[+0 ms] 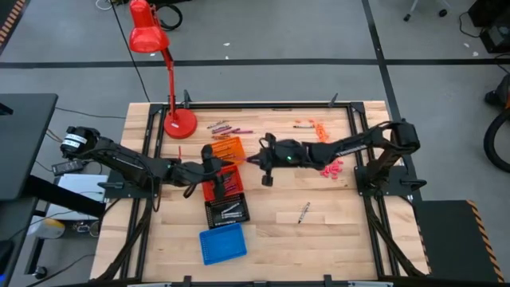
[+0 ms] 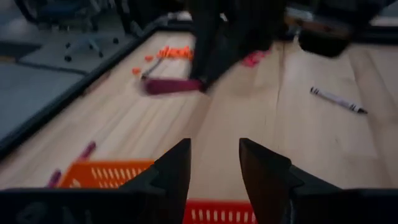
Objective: Sort crayons
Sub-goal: Put the red crayon into the red basket
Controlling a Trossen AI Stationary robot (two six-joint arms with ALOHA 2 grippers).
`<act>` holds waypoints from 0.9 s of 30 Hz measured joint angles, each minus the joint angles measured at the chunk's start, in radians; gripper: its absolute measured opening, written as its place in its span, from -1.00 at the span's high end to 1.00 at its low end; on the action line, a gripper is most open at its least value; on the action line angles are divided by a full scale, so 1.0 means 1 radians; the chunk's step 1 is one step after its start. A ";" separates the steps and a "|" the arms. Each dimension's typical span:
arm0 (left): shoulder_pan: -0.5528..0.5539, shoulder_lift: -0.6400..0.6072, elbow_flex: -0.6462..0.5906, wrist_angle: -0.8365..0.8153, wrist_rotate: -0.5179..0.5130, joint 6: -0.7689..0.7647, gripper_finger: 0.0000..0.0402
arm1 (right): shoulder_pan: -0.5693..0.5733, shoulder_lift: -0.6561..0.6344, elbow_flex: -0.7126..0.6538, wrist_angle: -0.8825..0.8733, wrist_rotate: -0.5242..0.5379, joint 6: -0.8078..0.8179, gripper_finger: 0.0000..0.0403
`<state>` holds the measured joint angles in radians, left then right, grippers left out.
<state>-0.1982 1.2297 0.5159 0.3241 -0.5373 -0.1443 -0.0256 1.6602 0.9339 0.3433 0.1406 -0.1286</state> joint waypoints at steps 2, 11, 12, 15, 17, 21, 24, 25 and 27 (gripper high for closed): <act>0.000 0.000 0.000 0.024 0.000 0.020 0.26 | 0.017 -0.008 -0.044 0.090 -0.004 -0.005 0.85; 0.000 0.001 0.000 0.133 0.023 0.064 0.26 | 0.045 -0.011 -0.117 0.245 -0.039 -0.010 0.85; 0.002 0.001 0.000 0.143 0.044 0.069 0.26 | 0.045 -0.011 -0.117 0.255 -0.045 -0.013 0.85; 0.005 0.002 0.000 0.177 0.076 0.082 0.26 | 0.044 -0.011 -0.117 0.281 -0.061 -0.024 0.85; 0.005 0.002 0.000 0.197 0.077 0.090 0.26 | 0.046 -0.011 -0.117 0.284 -0.062 -0.025 0.85; 0.005 0.002 0.000 0.228 0.079 0.108 0.26 | 0.047 -0.011 -0.117 0.284 -0.084 -0.025 0.85; 0.005 0.002 0.000 0.251 0.079 0.114 0.26 | 0.050 -0.011 -0.117 0.291 -0.090 -0.029 0.85; 0.005 0.002 0.000 0.250 0.079 0.114 0.26 | 0.051 -0.011 -0.117 0.293 -0.090 -0.031 0.85; 0.005 0.002 0.000 0.249 0.079 0.114 0.29 | 0.056 -0.011 -0.117 0.297 -0.090 -0.033 0.85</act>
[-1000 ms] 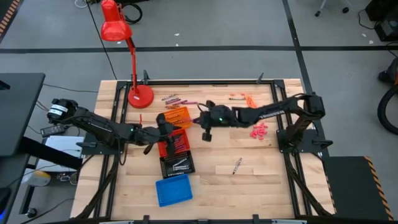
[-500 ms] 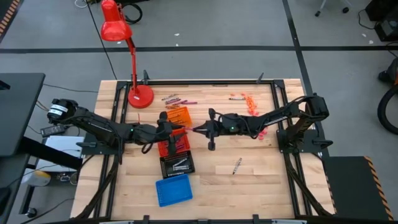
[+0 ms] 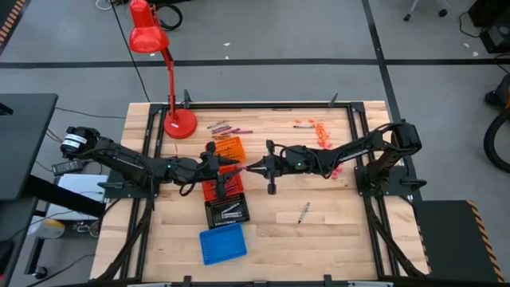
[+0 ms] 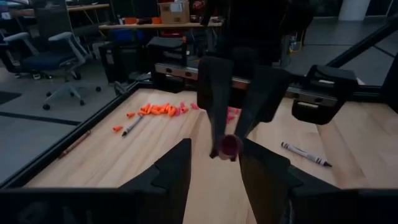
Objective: Sort crayons
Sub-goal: Put the red crayon into the red basket
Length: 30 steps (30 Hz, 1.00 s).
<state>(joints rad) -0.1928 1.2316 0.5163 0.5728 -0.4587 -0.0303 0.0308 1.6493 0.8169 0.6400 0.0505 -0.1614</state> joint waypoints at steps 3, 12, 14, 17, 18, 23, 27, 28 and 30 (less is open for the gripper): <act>0.000 0.000 0.000 0.000 0.001 0.000 0.38 | 0.004 0.000 0.000 0.000 0.000 -0.014 0.85; 0.000 0.000 0.000 0.000 0.009 0.000 0.84 | 0.006 0.001 0.000 0.001 0.004 0.019 0.69; 0.000 0.000 0.000 -0.006 0.014 0.000 0.86 | 0.006 0.001 0.001 -0.011 0.003 0.031 0.63; 0.000 0.000 0.000 -0.030 0.016 -0.002 0.82 | 0.003 -0.004 0.001 -0.059 0.007 0.032 0.53; 0.000 0.000 0.000 -0.039 0.015 -0.004 0.80 | 0.000 -0.009 0.001 -0.080 0.010 0.032 0.50; 0.000 -0.002 0.000 -0.065 0.013 -0.005 0.75 | -0.020 -0.052 0.001 -0.183 0.034 0.031 0.40; 0.000 -0.023 0.001 -0.156 0.016 -0.008 0.78 | -0.041 -0.092 0.001 -0.294 0.099 0.031 0.39; 0.000 -0.036 0.001 -0.184 0.016 -0.014 0.78 | -0.046 -0.100 0.001 -0.322 0.119 0.031 0.39; 0.000 -0.070 0.002 -0.263 0.018 -0.042 0.78 | -0.057 -0.110 0.001 -0.370 0.149 0.035 0.39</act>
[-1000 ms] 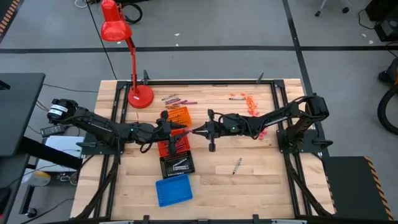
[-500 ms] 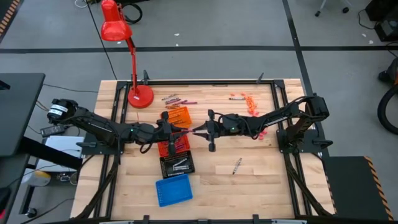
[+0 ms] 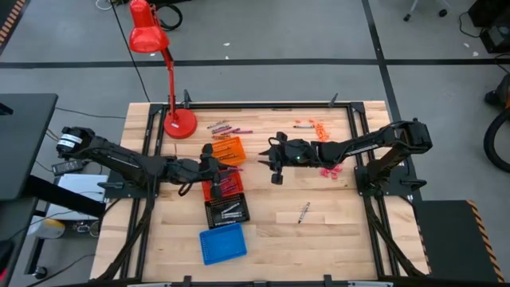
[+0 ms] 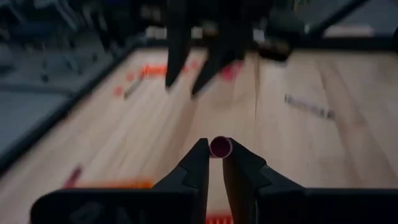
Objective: Sort crayons
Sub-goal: Put the red crayon into the red basket
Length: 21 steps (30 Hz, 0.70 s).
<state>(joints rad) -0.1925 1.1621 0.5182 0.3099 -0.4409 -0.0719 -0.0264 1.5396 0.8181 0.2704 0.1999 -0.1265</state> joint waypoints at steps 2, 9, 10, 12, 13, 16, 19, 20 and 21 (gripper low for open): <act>0.000 -0.046 0.001 -0.097 0.019 -0.044 0.78 | -0.011 -0.001 0.000 -0.026 0.012 0.011 0.39; 0.016 -0.130 0.056 -0.428 0.249 -0.275 0.78 | -0.047 0.018 0.000 -0.062 -0.013 0.029 0.39; 0.020 -0.130 0.060 -0.462 0.293 -0.314 0.78 | -0.050 0.022 0.001 -0.062 -0.015 0.030 0.39; 0.030 -0.121 0.060 -0.502 0.364 -0.383 0.78 | -0.055 0.023 0.000 -0.069 -0.018 0.037 0.39; 0.036 -0.107 0.061 -0.523 0.388 -0.405 0.78 | -0.056 0.028 0.000 -0.060 -0.026 0.040 0.39; 0.053 -0.081 0.060 -0.605 0.417 -0.441 0.78 | -0.056 0.030 0.000 -0.064 -0.051 0.045 0.39; 0.080 -0.066 0.060 -0.637 0.426 -0.457 0.78 | -0.056 0.030 0.000 -0.062 -0.068 0.045 0.39; 0.090 -0.063 0.060 -0.641 0.436 -0.458 0.78 | -0.056 0.030 0.000 -0.063 -0.070 0.046 0.39; 0.103 -0.062 0.060 -0.637 0.447 -0.458 0.78 | -0.056 0.030 0.000 -0.062 -0.070 0.049 0.39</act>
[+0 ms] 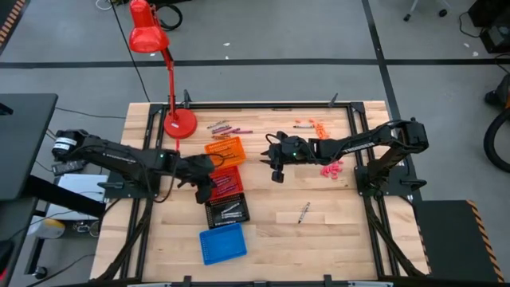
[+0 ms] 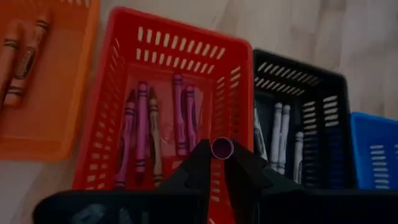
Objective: Sort crayons
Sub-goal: Put the red crayon into the red basket
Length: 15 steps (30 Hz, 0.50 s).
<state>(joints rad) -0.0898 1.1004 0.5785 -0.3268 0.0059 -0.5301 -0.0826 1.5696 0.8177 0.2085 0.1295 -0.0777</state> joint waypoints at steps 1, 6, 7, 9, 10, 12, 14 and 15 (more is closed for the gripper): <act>0.011 0.000 0.000 0.002 0.015 0.000 0.78 | 0.001 0.000 0.000 0.000 0.000 0.004 0.39; 0.053 0.008 0.001 -0.030 0.135 -0.002 0.78 | 0.003 0.000 0.000 -0.002 -0.012 0.026 0.39; 0.063 0.016 0.007 -0.048 0.148 0.001 0.78 | 0.003 0.000 0.000 -0.002 -0.021 0.027 0.39; 0.077 0.030 0.033 -0.117 0.147 0.023 0.78 | 0.003 0.000 0.000 -0.002 -0.026 0.027 0.39; 0.083 0.045 0.052 -0.137 0.146 0.037 0.78 | 0.004 0.000 0.000 -0.005 -0.026 0.027 0.39; 0.090 0.085 0.094 -0.185 0.147 0.074 0.78 | 0.010 0.000 0.000 -0.018 -0.018 0.024 0.39; 0.094 0.136 0.137 -0.219 0.147 0.113 0.78 | 0.024 0.000 0.001 -0.058 0.000 -0.001 0.39; 0.093 0.167 0.163 -0.227 0.148 0.134 0.78 | 0.033 0.000 0.001 -0.089 0.014 -0.008 0.39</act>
<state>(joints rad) 0.0036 1.2677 0.7411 -0.5539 0.1535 -0.3962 -0.0493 1.5692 0.8188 0.1198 0.1437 -0.0857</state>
